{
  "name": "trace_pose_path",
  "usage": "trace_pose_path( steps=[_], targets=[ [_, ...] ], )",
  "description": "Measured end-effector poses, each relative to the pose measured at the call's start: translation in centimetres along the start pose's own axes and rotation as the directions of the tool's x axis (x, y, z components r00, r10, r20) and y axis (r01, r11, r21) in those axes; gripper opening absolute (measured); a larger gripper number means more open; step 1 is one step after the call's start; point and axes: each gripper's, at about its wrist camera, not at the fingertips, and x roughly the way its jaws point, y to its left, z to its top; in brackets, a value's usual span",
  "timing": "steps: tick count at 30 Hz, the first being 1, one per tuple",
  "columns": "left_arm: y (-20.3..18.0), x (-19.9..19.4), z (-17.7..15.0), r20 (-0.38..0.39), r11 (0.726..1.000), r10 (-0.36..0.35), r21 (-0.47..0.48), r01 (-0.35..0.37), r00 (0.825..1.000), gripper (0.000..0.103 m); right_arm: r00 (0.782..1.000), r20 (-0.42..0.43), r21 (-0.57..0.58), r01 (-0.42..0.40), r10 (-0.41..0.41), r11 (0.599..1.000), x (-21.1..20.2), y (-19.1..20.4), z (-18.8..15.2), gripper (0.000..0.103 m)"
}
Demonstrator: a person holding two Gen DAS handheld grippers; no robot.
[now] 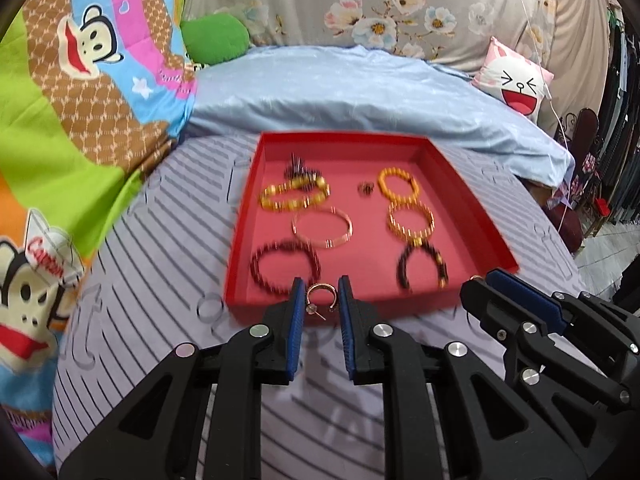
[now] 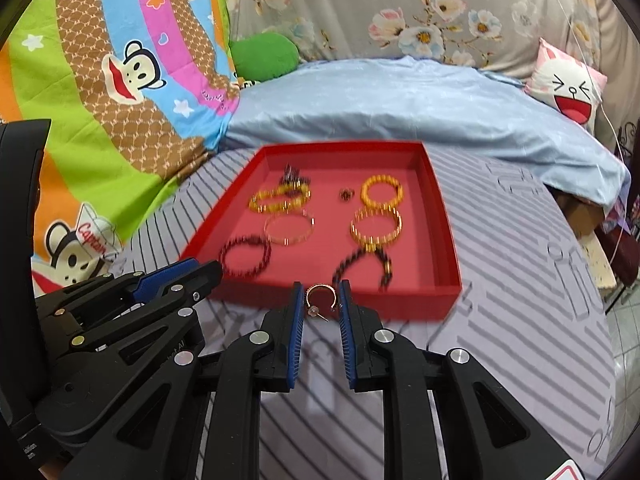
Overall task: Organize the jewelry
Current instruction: 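Carry the gold ring in the right tool over the red tray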
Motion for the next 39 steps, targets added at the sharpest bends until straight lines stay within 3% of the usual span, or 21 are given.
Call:
trace_pose_path(
  steps=[8,17,27,39],
  targets=[
    [0.5,2.0,4.5,0.042,1.000,0.001,0.016,-0.002,0.999,0.016,0.999,0.041,-0.015,0.016,-0.015,1.000,2.1,-0.3,4.5,0.017],
    [1.2,6.1,8.1,0.030,1.000,0.008,0.014,-0.008,1.000,0.016,0.999,0.027,-0.019,0.023,-0.023,1.000,6.5,-1.0,8.5,0.017],
    [1.8,10.4,9.9,-0.017,1.000,0.017,0.017,-0.017,1.000,0.016,0.999,-0.030,-0.001,0.015,-0.015,1.000,11.0,-2.1,10.1,0.017],
    [2.4,12.5,10.3,-0.059,1.000,0.018,0.003,-0.018,0.998,0.016,0.998,-0.068,-0.003,0.009,-0.010,1.000,13.2,-2.2,10.6,0.017]
  ],
)
